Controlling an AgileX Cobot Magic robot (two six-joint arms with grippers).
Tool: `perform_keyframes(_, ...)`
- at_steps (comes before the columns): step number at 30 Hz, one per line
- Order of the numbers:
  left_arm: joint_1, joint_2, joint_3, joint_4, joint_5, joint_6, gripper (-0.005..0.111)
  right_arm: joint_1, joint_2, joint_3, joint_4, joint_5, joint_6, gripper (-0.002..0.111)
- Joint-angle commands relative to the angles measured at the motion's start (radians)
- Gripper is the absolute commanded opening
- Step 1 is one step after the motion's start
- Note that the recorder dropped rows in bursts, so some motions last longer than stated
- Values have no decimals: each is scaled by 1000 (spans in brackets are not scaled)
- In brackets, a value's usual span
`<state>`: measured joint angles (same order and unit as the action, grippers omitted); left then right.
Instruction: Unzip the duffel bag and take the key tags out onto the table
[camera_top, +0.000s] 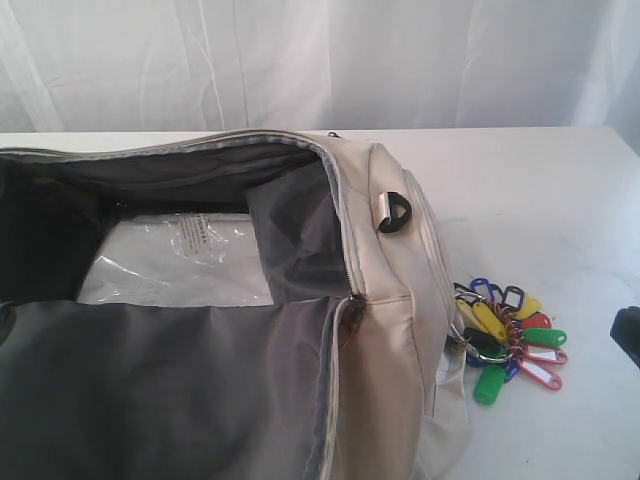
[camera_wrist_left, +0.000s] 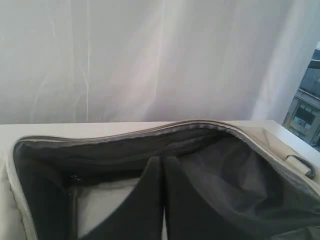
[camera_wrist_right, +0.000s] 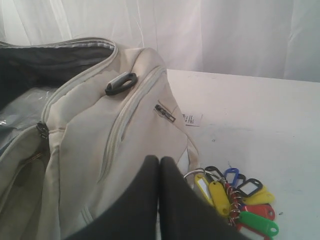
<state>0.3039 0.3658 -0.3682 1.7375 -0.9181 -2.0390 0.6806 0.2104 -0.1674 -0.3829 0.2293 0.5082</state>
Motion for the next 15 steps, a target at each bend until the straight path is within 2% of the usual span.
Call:
perform_keyframes(1, 2, -8, 6, -16, -31, -6, 0, -1, -4, 1, -3, -4, -8, 0)
perform_keyframes(15, 2, -8, 6, -16, -34, -1, 0, -1, -4, 1, -3, -4, -8, 0)
